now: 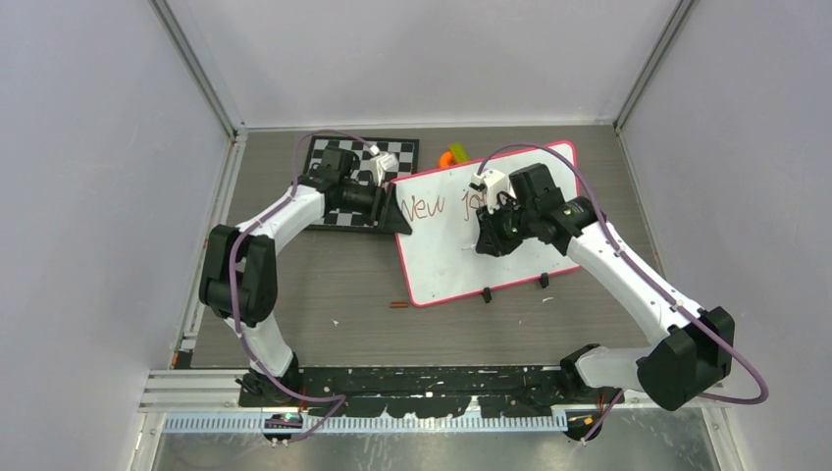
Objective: Write a sentence on the whiteboard
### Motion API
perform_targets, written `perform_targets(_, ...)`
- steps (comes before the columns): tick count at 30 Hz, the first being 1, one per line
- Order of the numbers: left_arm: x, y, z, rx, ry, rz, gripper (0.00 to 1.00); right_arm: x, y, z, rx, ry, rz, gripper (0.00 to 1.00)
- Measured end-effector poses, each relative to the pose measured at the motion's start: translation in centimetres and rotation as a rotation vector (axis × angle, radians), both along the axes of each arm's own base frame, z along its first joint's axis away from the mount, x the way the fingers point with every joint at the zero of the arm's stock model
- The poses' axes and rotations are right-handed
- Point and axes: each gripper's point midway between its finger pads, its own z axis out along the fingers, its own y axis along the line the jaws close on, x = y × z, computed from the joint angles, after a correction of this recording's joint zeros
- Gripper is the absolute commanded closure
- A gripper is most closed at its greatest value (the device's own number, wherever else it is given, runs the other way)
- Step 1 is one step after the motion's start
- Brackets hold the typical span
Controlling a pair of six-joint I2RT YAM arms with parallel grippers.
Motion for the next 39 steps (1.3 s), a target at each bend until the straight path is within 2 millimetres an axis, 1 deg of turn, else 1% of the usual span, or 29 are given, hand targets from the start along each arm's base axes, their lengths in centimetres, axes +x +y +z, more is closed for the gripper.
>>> perform_targets(4, -0.1, -0.5, -0.2, -0.005, 0.007, -0.009, 0.55, 0.5, 0.2, 0.0, -0.003, -0.025, -0.008, 1.00)
perform_targets(8, -0.2, -0.7, -0.4, -0.015, 0.027, -0.015, 0.72, 0.5, 0.5, -0.4, -0.020, -0.043, -0.004, 1.00)
perform_targets(11, -0.3, -0.8, -0.2, -0.025, 0.037, -0.019, 0.84, 0.8, 0.3, -0.6, -0.044, -0.056, -0.016, 1.00)
perform_targets(16, -0.8, -1.1, 0.4, -0.063, 0.037, -0.053, 1.00, 1.5, 0.0, -0.6, -0.064, -0.087, -0.043, 1.00)
perform_targets(20, -1.2, -1.5, 0.9, -0.094, 0.021, -0.087, 1.00, 2.2, -0.4, -0.5, -0.083, -0.109, -0.068, 1.00)
perform_targets(26, -1.1, -1.5, 0.8, -0.091, 0.010, -0.088, 1.00, 2.8, -0.5, -0.8, -0.099, -0.110, -0.095, 1.00)
perform_targets(39, -1.0, -1.5, 0.8, -0.089, 0.009, -0.087, 1.00, 2.5, 0.1, -1.1, -0.093, -0.080, -0.068, 1.00)
